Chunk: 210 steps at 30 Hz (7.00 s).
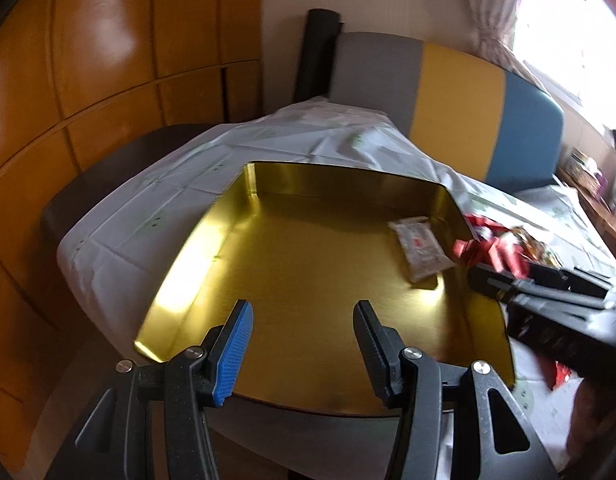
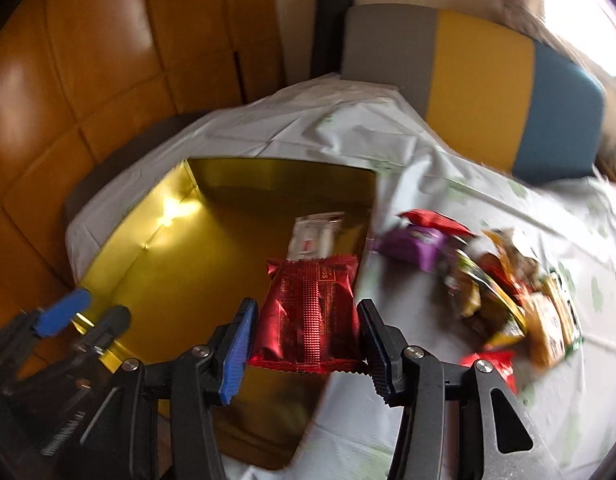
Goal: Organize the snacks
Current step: 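Carry the red foil packet into the gold tin and release it, then grasp the long red wrapper with the left tool, then grasp the yellow-black cone snack with the right tool while the left tool holds the red wrapper, then lower the red wrapper into the gold tin and open the left tool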
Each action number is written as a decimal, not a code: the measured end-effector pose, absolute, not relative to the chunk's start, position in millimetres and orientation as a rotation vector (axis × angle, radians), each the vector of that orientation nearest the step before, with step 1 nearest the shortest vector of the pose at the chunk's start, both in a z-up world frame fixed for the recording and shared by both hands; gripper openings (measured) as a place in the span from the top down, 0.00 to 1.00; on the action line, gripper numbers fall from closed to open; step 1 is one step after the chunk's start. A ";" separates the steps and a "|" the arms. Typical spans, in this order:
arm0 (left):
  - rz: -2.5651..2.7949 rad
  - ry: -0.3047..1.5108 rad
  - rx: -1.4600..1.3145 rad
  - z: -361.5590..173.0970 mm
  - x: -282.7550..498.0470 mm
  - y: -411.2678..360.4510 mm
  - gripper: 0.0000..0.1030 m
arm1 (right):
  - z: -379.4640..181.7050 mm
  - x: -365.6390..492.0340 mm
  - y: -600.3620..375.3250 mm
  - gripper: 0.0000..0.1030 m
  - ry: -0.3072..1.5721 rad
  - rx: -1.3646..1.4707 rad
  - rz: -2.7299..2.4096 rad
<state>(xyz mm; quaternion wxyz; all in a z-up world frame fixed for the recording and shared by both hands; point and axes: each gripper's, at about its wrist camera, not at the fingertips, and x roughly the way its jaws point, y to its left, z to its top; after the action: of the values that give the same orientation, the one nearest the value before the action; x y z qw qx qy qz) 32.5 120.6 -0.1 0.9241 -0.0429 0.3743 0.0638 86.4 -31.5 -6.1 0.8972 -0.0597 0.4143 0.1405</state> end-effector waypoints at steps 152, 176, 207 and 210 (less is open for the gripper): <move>-0.588 0.859 0.122 -68.7 19.6 -84.6 0.48 | -40.2 172.2 -164.7 0.40 1.069 -0.428 0.336; -0.581 0.844 0.111 -70.0 17.3 -84.9 0.47 | -17.1 93.2 -229.7 0.66 1.097 -0.152 0.306; -0.184 0.941 -0.133 -4.2 169.2 76.7 0.52 | -68.8 74.6 -269.7 0.55 1.177 -0.103 0.139; -0.171 0.953 -0.116 -12.9 188.7 74.3 0.52 | -68.7 73.1 -265.1 0.56 1.181 -0.104 0.145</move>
<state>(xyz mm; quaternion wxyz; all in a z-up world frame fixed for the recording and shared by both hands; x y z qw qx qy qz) 188.7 74.3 -12.9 0.8835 -0.0556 0.4577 -0.0823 73.1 -265.1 -68.7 0.8268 -0.0489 0.5562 0.0681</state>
